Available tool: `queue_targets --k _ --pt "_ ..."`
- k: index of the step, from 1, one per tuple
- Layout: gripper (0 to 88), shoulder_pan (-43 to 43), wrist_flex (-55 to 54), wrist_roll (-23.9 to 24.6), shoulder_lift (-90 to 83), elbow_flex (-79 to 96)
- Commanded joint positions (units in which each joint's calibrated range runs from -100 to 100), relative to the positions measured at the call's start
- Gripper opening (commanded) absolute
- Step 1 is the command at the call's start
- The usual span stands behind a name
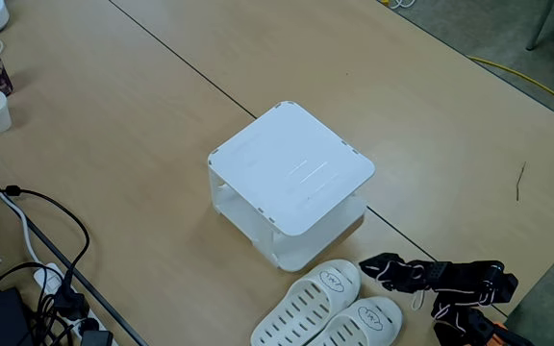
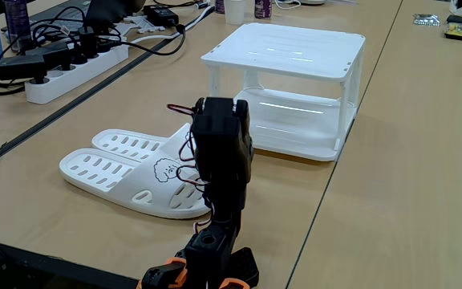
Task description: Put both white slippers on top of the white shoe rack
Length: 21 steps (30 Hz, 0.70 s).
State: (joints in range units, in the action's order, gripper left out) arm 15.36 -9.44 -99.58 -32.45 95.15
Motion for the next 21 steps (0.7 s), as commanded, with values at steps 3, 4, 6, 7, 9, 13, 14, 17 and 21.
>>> queue_targets --k 3,4,6,7,9,13,14,17,21 --pt "0.7 1.83 -1.08 -0.42 -0.57 2.78" --pt "0.7 3.07 -1.17 -0.42 -0.66 3.32" --pt "0.7 5.29 -1.26 -0.42 -0.66 3.32" --pt "0.7 6.77 -1.26 -0.42 -0.66 3.32" --pt "0.7 9.81 -1.26 -0.42 -0.66 3.23" --pt "0.7 15.89 -1.34 -0.42 -0.82 2.51" --pt "0.7 17.13 -1.34 -0.42 -1.16 2.33" --pt "0.7 20.50 -1.34 -0.42 -2.25 2.33" --pt "0.7 24.04 -1.34 -0.42 -3.68 2.33"
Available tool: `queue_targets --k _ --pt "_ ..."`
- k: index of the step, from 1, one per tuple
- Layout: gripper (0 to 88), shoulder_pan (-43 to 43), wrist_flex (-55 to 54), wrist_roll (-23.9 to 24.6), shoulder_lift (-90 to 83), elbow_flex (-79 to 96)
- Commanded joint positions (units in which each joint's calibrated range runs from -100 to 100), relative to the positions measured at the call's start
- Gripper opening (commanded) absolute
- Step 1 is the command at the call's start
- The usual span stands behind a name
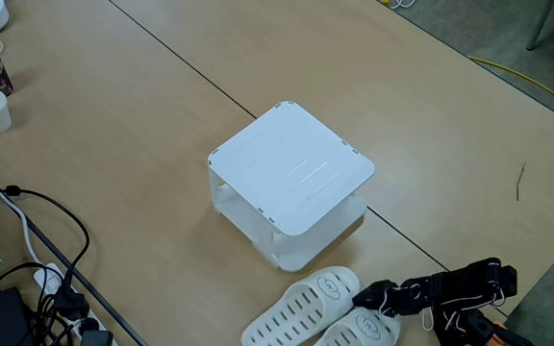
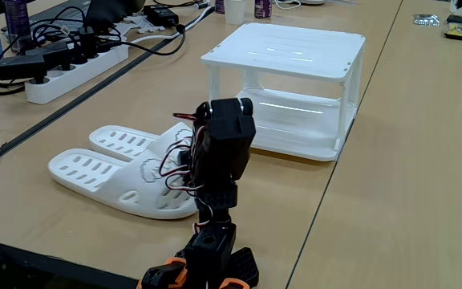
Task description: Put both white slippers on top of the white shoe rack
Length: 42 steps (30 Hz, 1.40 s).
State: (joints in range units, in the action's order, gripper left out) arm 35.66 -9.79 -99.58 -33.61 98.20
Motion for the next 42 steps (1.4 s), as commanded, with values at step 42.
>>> queue_targets --k 42 --pt "11.1 13.85 70.70 -0.42 -15.40 -38.26"
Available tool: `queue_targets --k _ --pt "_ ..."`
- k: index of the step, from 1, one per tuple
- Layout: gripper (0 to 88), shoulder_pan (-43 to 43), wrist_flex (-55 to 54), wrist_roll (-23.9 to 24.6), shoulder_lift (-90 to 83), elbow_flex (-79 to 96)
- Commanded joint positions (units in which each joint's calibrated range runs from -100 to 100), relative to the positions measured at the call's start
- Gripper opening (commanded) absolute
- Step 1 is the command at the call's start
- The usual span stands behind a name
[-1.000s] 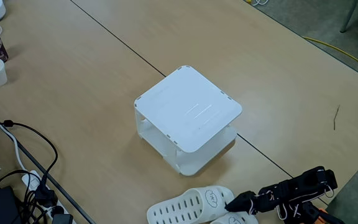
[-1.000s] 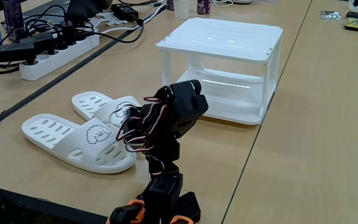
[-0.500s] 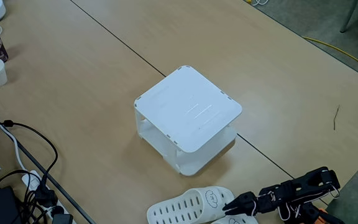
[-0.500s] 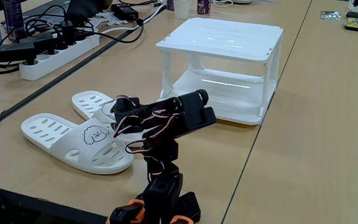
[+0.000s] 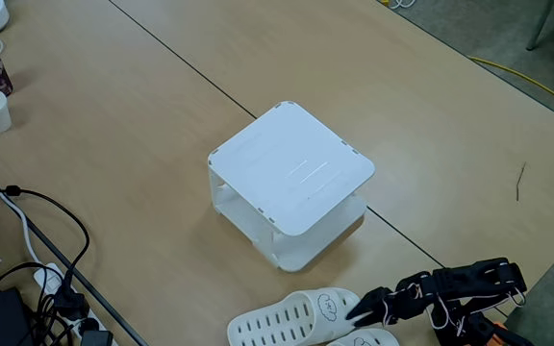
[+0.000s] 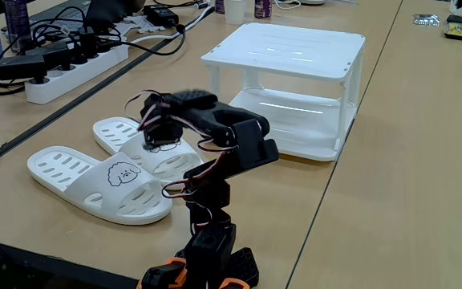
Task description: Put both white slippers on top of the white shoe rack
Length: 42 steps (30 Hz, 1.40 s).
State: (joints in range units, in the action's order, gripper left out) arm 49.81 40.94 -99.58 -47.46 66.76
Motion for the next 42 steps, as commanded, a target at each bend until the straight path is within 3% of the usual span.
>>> queue_targets --k 1,11,18,23,29,33,42 --pt "11.1 -0.06 21.09 -0.42 -1.63 -6.63" --pt "11.9 8.00 19.28 -0.42 -5.59 -0.59" --pt "13.3 12.36 5.73 -0.42 -6.26 5.46" --pt "19.8 12.03 -8.93 -0.42 -6.26 13.31" --pt "27.6 11.86 -16.79 -0.42 -6.76 18.18" --pt "28.1 10.06 -24.98 -0.42 -6.26 19.26" --pt "27.8 6.93 -31.02 -0.42 -6.09 20.34"
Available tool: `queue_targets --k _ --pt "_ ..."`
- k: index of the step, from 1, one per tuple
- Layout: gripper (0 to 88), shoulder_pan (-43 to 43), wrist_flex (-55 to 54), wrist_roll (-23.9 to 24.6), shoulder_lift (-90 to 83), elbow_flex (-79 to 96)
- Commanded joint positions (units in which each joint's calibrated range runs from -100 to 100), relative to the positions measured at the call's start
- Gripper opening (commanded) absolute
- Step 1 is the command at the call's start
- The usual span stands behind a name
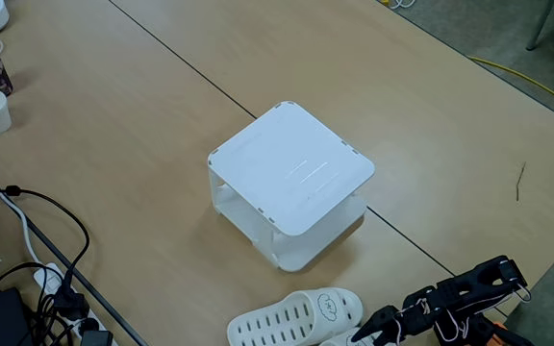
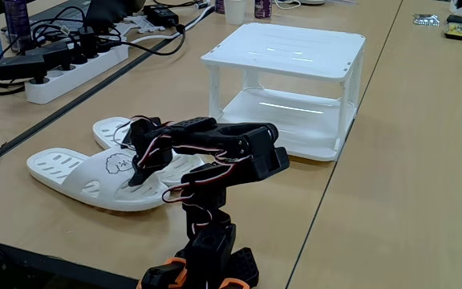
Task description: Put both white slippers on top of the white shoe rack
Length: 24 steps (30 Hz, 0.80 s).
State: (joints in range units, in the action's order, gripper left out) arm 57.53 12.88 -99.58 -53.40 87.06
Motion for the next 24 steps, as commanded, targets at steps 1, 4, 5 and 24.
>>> queue_targets --k 1,4,5,24 --pt "27.6 -0.78 -3.82 -0.42 -0.15 0.67" --pt "27.5 -0.70 -7.35 -0.42 -0.07 2.56" --pt "27.4 -0.70 -8.65 -0.42 -0.07 3.20" --pt "27.4 2.59 -28.75 -0.42 11.96 7.71"
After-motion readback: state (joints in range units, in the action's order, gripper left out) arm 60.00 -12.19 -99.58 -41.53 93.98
